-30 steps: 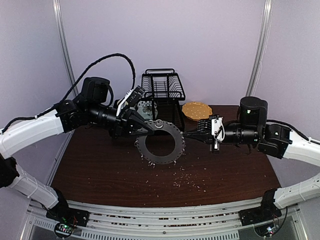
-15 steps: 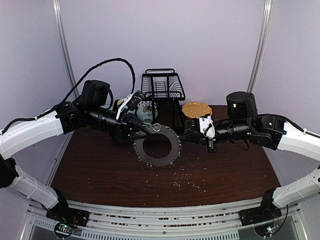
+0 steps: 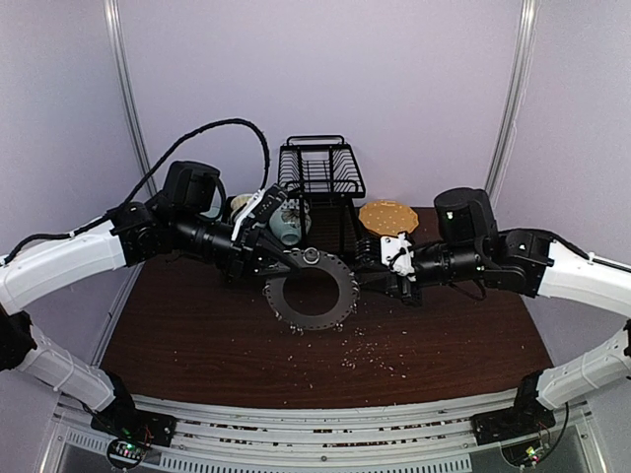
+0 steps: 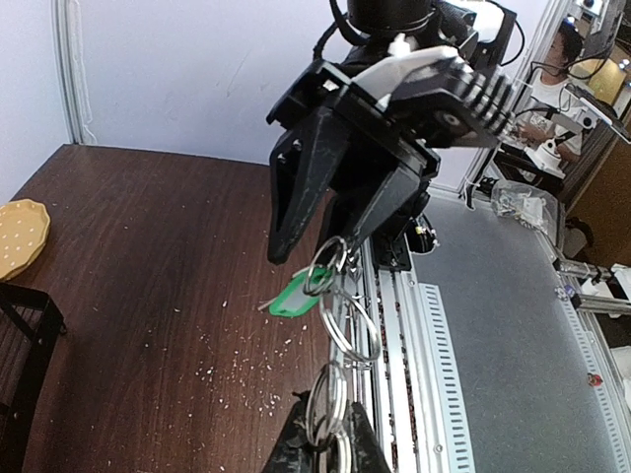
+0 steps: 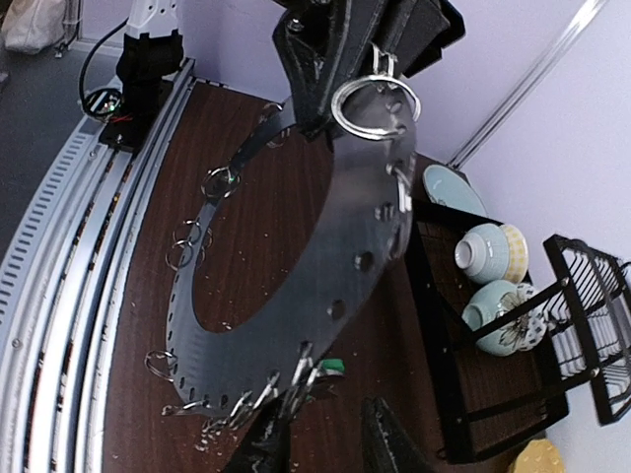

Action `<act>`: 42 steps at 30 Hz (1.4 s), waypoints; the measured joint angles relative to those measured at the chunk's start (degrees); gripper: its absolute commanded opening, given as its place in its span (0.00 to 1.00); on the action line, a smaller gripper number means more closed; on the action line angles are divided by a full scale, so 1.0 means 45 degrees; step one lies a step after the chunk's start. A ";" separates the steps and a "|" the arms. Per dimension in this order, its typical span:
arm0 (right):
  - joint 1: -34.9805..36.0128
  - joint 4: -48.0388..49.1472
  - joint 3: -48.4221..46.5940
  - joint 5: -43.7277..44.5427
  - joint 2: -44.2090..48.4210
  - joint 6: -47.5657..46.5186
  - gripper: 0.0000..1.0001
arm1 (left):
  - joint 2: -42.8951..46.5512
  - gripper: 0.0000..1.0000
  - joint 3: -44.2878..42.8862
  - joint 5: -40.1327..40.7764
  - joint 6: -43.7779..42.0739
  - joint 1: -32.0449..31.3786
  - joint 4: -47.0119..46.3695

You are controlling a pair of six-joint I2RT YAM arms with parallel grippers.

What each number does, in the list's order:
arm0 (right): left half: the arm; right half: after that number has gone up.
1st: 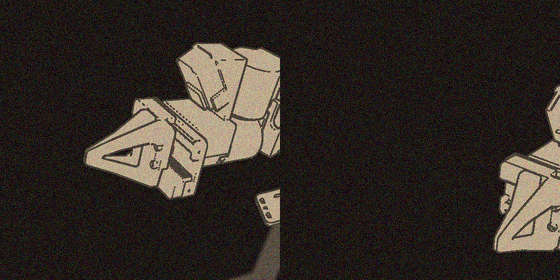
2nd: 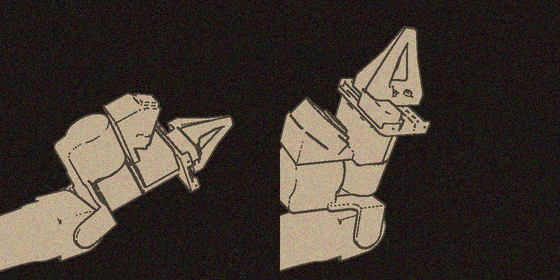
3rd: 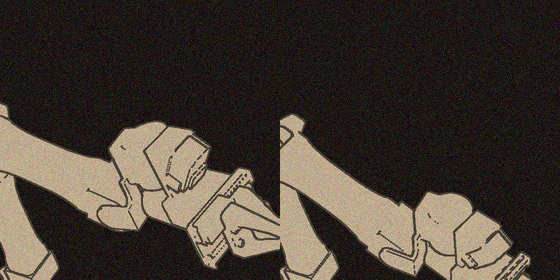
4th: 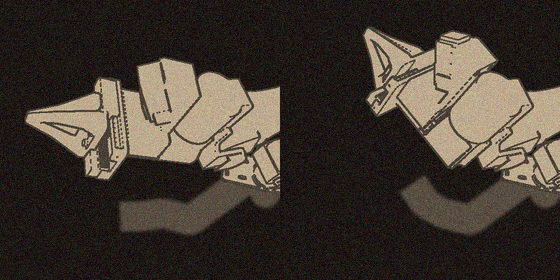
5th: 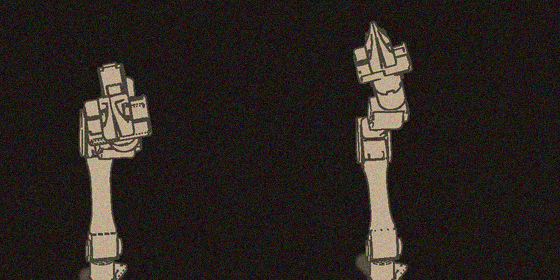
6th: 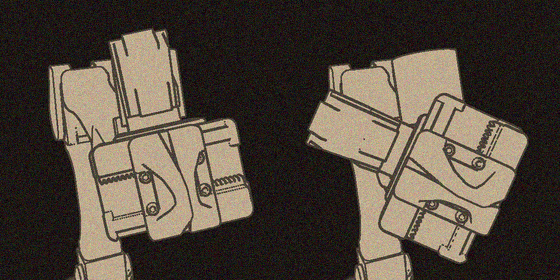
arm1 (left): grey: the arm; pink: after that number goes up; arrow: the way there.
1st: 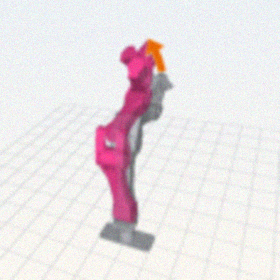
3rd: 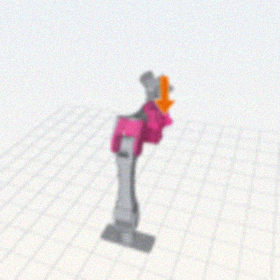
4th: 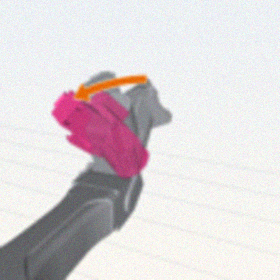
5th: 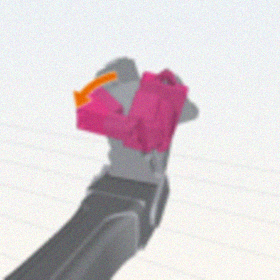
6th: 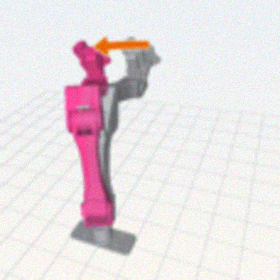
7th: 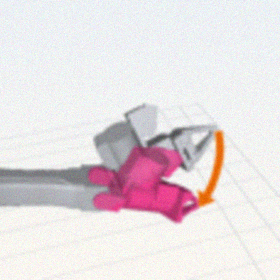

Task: Put the keys on the keyring

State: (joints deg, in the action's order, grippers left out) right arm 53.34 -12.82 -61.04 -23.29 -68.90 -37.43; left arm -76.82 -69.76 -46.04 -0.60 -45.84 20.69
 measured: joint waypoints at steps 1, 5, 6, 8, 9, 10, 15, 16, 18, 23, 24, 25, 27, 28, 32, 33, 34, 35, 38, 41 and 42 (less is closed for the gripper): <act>-0.0010 0.0073 0.0233 0.0121 0.0141 0.0102 0.32 | 0.0000 0.00 0.0000 0.0015 -0.0063 -0.0039 0.0010; -0.0141 0.0170 0.0889 0.0661 0.0826 0.0427 0.39 | 0.0000 0.00 0.0000 0.0306 -0.0277 0.0049 0.0243; -0.0214 0.0170 0.1039 0.0826 0.1064 0.0515 0.42 | 0.0000 0.00 0.0000 0.0384 -0.0301 0.0146 0.0350; -0.0379 0.0170 0.1297 0.1107 0.1530 0.0714 0.54 | 0.0005 0.00 0.0000 0.0544 -0.0325 0.0325 0.0534; -0.0461 0.0170 0.1418 0.1224 0.1768 0.0845 0.70 | 0.0005 0.00 0.0005 0.0583 -0.0330 0.0398 0.0602; -0.0549 0.0189 0.1569 0.1389 0.2030 0.0947 0.95 | 0.0024 0.00 0.0029 0.0607 -0.0325 0.0471 0.0646; -0.1088 0.0209 0.2064 0.1957 0.2846 0.1700 1.00 | 0.0165 0.00 0.0500 0.0248 0.0228 0.1268 0.0597; -0.1219 0.0228 0.2098 0.2045 0.2919 0.1938 1.00 | 0.0165 0.00 0.0680 0.0121 0.0539 0.1593 0.0481; -0.1370 0.0418 0.2259 0.2234 0.3099 0.2409 1.00 | 0.0165 0.00 0.1234 -0.0214 0.1350 0.2215 0.0102; -0.1447 0.0680 0.2550 0.2390 0.3283 0.3347 1.00 | 0.0175 0.00 0.3983 -0.1637 0.4687 0.3089 -0.2472; -0.1447 0.0709 0.2545 0.2399 0.3259 0.3541 1.00 | 0.0165 0.00 0.4430 -0.1875 0.5285 0.3138 -0.2885; -0.1447 0.0680 0.2492 0.2409 0.3225 0.3808 1.00 | 0.0160 0.00 0.4886 -0.2142 0.5901 0.3206 -0.3298; -0.1447 0.0636 0.2263 0.2443 0.3089 0.4265 1.00 | 0.0136 0.00 0.5333 -0.2531 0.6873 0.3269 -0.3813; -0.1447 0.0617 0.2113 0.2472 0.3026 0.4507 1.00 | 0.0131 0.00 0.5430 -0.2696 0.7271 0.3293 -0.4187; -0.1447 0.0563 0.1710 0.2569 0.2924 0.5338 1.00 | 0.0131 0.00 0.5843 -0.3298 0.8670 0.3395 -0.5999; -0.1447 0.0529 0.1617 0.2603 0.2885 0.5479 1.00 | 0.0117 0.00 0.5965 -0.3405 0.8898 0.3410 -0.6290; -0.1447 0.0486 0.1530 0.2657 0.2841 0.5688 1.00 | 0.0087 0.00 0.6076 -0.3521 0.9083 0.3415 -0.6543; -0.1447 0.0491 0.1477 0.2701 0.2798 0.5863 1.00 | 0.0044 0.00 0.6164 -0.3604 0.9243 0.3415 -0.6751; -0.1447 0.0486 0.1452 0.2628 0.2735 0.6261 0.99 | -0.0185 0.00 0.6305 -0.3949 0.9598 0.3415 -0.7281; -0.1462 0.0515 0.1282 0.1797 0.2414 0.6518 0.92 | -0.0690 0.00 0.5401 -0.4099 0.8087 0.3322 -0.5765; -0.1462 0.0495 0.0996 0.1355 0.2045 0.6781 0.91 | -0.0996 0.00 0.4648 -0.3997 0.7048 0.3220 -0.4658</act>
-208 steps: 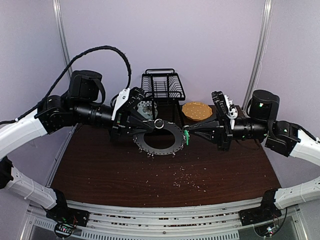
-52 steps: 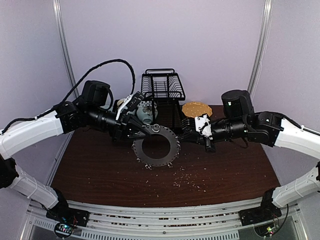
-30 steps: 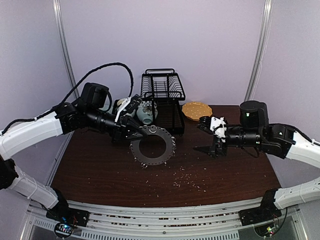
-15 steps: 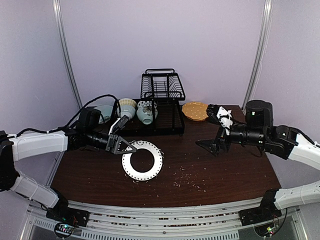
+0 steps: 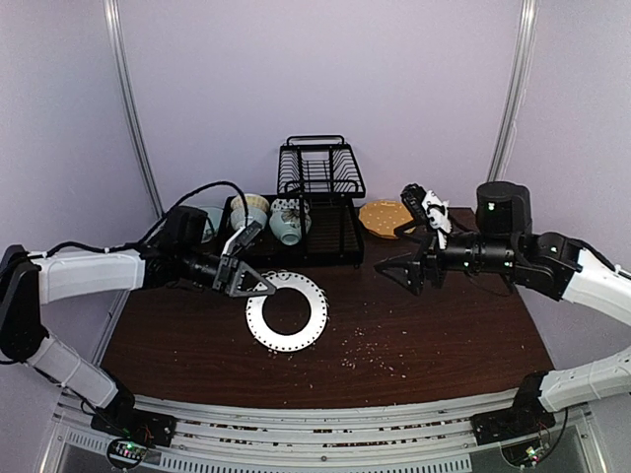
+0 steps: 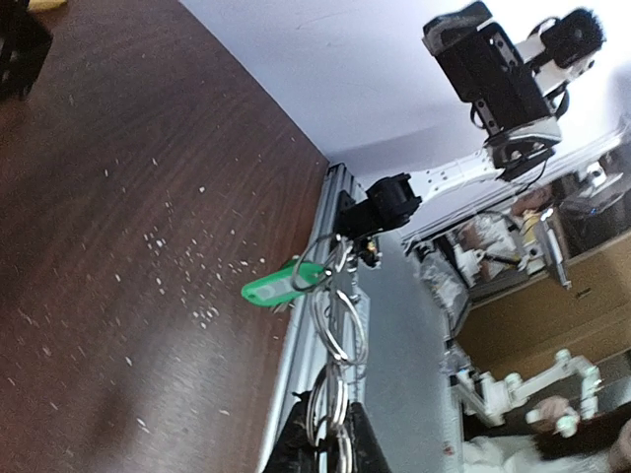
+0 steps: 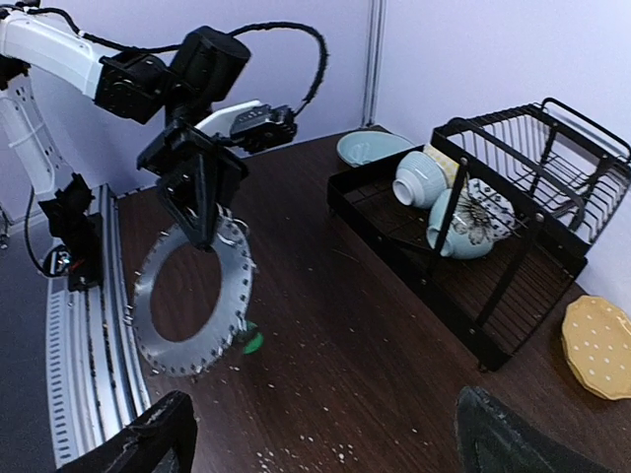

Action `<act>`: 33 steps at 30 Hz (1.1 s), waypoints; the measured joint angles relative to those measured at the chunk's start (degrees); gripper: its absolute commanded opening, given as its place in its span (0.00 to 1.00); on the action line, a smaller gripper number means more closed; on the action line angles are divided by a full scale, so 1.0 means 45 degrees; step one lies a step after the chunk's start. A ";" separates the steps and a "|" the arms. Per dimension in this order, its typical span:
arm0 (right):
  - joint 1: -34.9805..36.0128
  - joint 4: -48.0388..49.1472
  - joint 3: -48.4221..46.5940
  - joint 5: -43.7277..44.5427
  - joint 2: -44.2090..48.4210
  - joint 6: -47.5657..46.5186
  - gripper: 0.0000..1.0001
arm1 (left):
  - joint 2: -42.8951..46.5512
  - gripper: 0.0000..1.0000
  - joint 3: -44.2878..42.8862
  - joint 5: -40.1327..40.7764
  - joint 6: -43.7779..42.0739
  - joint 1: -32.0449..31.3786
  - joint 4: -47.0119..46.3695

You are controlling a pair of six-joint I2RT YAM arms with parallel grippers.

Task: Put the keys on the keyring

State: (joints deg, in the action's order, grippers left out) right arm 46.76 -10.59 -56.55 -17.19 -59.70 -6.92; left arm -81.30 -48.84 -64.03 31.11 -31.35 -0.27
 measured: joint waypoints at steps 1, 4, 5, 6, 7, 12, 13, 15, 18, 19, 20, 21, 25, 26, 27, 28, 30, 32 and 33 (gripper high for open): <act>0.0005 0.0010 -0.0369 -0.0393 -0.0457 0.0209 0.92 | -0.0364 0.00 -0.0884 0.0141 -0.1146 -0.0146 0.1141; 0.0053 -0.0039 -0.1904 -0.1661 -0.2254 0.0874 0.95 | -0.1277 0.00 -0.3691 0.0452 -0.4765 -0.0733 0.4303; 0.0087 -0.0053 -0.2215 -0.1914 -0.2681 0.1069 0.95 | -0.1530 0.00 -0.4473 0.0432 -0.6052 -0.0865 0.5348; 0.0117 -0.0078 -0.2346 -0.2040 -0.2905 0.1219 0.96 | -0.1724 0.00 -0.4993 0.0364 -0.6994 -0.0952 0.6135; 0.0126 -0.0092 -0.2380 -0.2103 -0.3060 0.1389 0.97 | -0.1948 0.00 -0.5459 0.0180 -0.8048 -0.1035 0.6921; 0.0170 -0.0539 -0.2273 -0.1559 -0.2764 0.1846 1.00 | -0.3483 0.00 -0.6237 -0.1452 -1.3274 -0.1132 1.1128; 0.0170 -0.0641 -0.2254 -0.1282 -0.2569 0.1870 1.00 | -0.3740 0.00 -0.6237 -0.1622 -1.3852 -0.1180 1.1647; 0.0165 -0.0758 -0.2137 -0.0529 -0.2089 0.1875 1.00 | -0.4269 0.00 -0.6251 -0.1919 -1.5086 -0.1443 1.2687; 0.0078 -0.0831 -0.1477 0.0607 -0.1122 0.1826 1.00 | -0.4818 0.00 -0.6562 -0.2195 -1.6718 -0.2283 1.4168; 0.0029 -0.0865 -0.1263 0.0845 -0.0879 0.1807 1.00 | -0.4930 0.00 -0.6659 -0.2263 -1.7073 -0.2511 1.4479; -0.0049 -0.0918 -0.0933 0.1243 -0.0544 0.1758 1.00 | -0.5071 0.00 -0.6795 -0.2365 -1.7490 -0.2773 1.4868; -0.0126 -0.1035 -0.0661 0.1496 -0.0262 0.1676 1.00 | -0.5197 0.00 -0.6892 -0.2482 -1.7903 -0.3007 1.5222; -0.0355 -0.1336 -0.0087 0.2458 0.0253 0.1467 1.00 | -0.5765 0.00 -0.6989 -0.2715 -1.8923 -0.3152 1.6232; -0.0393 -0.1409 -0.0039 0.2623 0.0267 0.1384 1.00 | -0.5984 0.00 -0.6994 -0.2715 -1.9016 -0.3113 1.6364; -0.0403 -0.1486 -0.0024 0.2749 0.0262 0.1336 1.00 | -0.6207 0.00 -0.7014 -0.2710 -1.9050 -0.3094 1.6436; -0.0403 -0.1549 -0.0010 0.2880 0.0257 0.1287 1.00 | -0.6596 0.00 -0.7189 -0.2686 -1.9079 -0.3060 1.6500; -0.0418 -0.1583 0.0044 0.3026 0.0257 0.1229 1.00 | -0.7451 0.00 -0.7684 -0.2637 -1.9113 -0.3011 1.6684; -0.0423 -0.1603 0.0141 0.3157 0.0253 0.1185 1.00 | -0.8408 0.00 -0.8466 -0.2574 -1.9132 -0.2934 1.6791; -0.0423 -0.1637 0.0185 0.3230 0.0243 0.1171 1.00 | -0.8971 0.00 -0.8971 -0.2540 -1.9127 -0.2837 1.6786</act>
State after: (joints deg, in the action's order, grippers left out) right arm 44.86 -17.96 -55.72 -2.66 -58.61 -1.65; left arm -121.67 -89.21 -75.46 -54.96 -44.12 75.26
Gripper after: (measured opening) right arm 0.999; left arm 0.066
